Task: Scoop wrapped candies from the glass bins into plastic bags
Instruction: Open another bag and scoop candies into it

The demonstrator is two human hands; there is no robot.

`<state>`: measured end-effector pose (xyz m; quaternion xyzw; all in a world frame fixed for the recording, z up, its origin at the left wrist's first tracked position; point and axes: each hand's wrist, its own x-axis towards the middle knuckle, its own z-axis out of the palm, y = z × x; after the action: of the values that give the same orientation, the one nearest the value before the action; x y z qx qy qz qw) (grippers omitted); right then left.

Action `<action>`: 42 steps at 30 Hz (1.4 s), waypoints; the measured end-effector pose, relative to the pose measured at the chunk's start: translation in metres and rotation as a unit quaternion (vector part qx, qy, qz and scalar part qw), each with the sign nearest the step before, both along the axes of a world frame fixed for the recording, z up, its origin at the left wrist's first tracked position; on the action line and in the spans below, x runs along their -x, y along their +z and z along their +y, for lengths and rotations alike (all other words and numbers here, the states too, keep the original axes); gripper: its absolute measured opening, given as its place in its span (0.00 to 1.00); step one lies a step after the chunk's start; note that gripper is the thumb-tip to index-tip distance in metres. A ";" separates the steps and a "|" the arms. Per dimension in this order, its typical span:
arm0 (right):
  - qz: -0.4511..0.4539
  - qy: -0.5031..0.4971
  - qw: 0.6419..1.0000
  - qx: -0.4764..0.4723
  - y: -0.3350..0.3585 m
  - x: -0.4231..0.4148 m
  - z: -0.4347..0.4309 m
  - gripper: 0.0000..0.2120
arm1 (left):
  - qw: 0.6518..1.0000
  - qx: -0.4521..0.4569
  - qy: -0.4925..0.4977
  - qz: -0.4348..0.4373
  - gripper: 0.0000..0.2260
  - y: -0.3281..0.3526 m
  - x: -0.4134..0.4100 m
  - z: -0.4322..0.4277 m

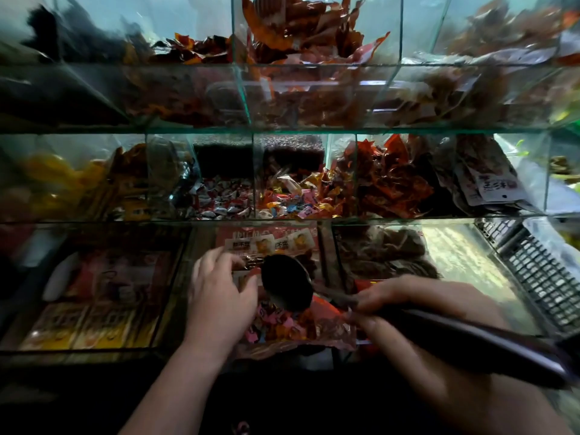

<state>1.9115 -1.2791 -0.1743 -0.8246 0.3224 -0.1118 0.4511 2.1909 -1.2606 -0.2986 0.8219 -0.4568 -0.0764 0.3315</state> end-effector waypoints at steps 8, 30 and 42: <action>0.040 -0.032 0.990 0.128 -0.062 -0.056 -0.019 0.07 | 0.998 -0.013 0.047 0.041 0.13 -0.016 0.010 0.023; -0.172 -0.459 0.826 -0.278 -0.147 -0.068 -0.035 0.08 | 0.971 0.233 -0.040 -0.045 0.08 -0.001 0.017 0.032; -0.306 -0.435 0.771 -0.352 -0.119 -0.019 -0.023 0.12 | 0.982 -0.140 -0.097 0.079 0.29 -0.043 0.039 0.011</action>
<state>1.9307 -1.3018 -0.2935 -0.3024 0.5081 -0.4212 0.6877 2.1516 -1.2497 -0.3419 0.8033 -0.4915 -0.2365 0.2392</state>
